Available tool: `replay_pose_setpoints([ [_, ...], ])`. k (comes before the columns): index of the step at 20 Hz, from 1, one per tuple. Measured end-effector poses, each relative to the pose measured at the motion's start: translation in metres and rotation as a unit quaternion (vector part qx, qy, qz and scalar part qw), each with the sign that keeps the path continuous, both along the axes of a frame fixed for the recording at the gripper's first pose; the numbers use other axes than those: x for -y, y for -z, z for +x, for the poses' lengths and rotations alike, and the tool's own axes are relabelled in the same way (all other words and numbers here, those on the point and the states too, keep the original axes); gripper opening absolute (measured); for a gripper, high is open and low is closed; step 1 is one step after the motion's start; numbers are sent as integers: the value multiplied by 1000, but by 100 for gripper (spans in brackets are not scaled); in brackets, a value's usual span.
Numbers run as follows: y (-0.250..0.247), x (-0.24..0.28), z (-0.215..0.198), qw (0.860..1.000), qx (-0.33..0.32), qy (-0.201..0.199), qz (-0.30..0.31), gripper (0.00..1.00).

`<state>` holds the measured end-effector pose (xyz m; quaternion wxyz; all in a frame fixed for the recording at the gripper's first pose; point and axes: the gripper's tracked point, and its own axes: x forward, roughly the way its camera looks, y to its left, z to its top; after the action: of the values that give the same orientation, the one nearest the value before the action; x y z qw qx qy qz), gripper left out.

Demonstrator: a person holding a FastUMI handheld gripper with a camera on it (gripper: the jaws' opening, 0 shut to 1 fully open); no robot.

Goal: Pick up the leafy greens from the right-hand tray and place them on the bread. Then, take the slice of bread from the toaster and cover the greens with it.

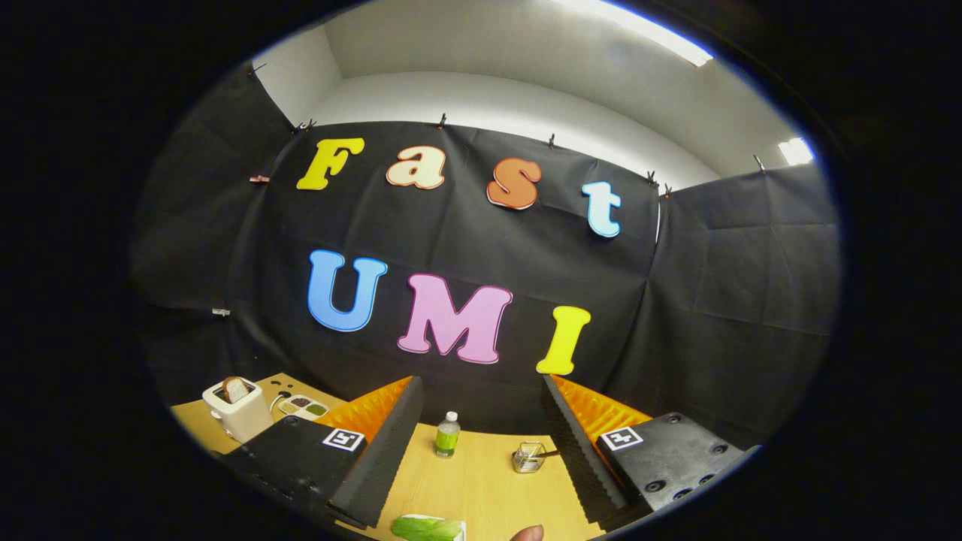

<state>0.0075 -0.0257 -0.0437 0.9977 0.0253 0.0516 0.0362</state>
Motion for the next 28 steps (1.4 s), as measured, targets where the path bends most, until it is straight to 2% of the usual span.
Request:
replay_pose_setpoints([
  [4,70,-24,-16,993,-104,-40,31,97],
  [7,143,-41,-31,976,-203,-73,40,97],
  [9,181,-49,-38,967,-232,-107,17,96],
  [11,213,-50,-36,955,-240,-170,-35,96],
  [14,275,-64,-46,917,-270,-276,-97,96],
  [16,321,-76,-62,891,-320,-312,-78,94],
  [18,373,-69,-69,865,-410,-283,-57,92],
  [20,409,-68,-74,843,-489,-222,-6,90],
  [23,428,-88,-72,833,-529,-139,79,89],
  [25,452,-90,-69,829,-547,-90,78,89],
  [28,479,-98,-71,810,-578,-29,95,89],
])
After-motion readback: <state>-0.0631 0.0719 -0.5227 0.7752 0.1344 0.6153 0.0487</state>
